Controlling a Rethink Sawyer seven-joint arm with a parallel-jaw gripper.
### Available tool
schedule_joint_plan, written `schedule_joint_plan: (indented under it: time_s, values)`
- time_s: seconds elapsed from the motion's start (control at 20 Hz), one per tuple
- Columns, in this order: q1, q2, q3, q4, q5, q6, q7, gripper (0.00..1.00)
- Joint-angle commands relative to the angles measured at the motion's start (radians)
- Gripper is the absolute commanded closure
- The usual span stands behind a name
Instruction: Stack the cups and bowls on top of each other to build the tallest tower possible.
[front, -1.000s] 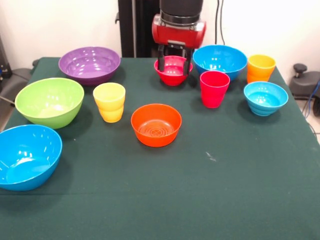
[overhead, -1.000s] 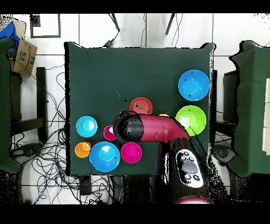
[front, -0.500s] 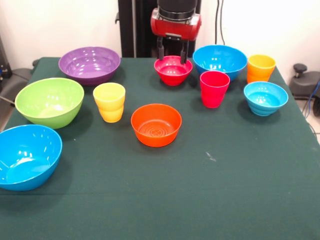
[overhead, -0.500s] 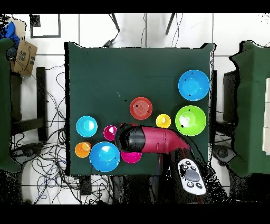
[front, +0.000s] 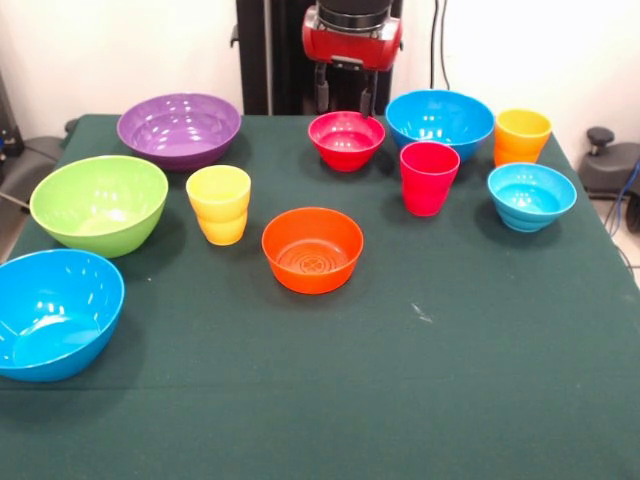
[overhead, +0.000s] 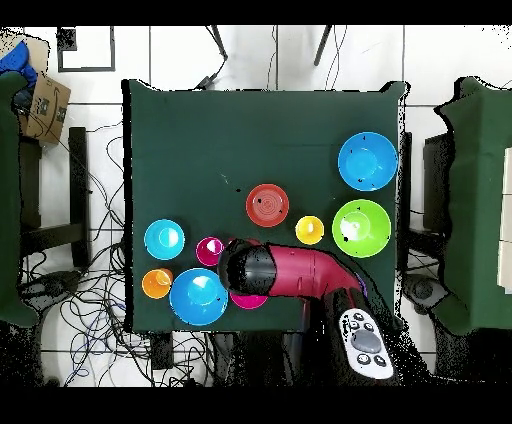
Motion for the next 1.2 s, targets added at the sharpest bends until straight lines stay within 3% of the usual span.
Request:
schedule_joint_plan:
  time_s: [0.05, 1.2]
  values:
    - [-0.018, 0.009, 0.087, 0.057, -0.046, -0.057, 0.007, 0.0]
    - [-0.026, 0.031, 0.079, 0.062, -0.071, -0.097, 0.009, 0.0]
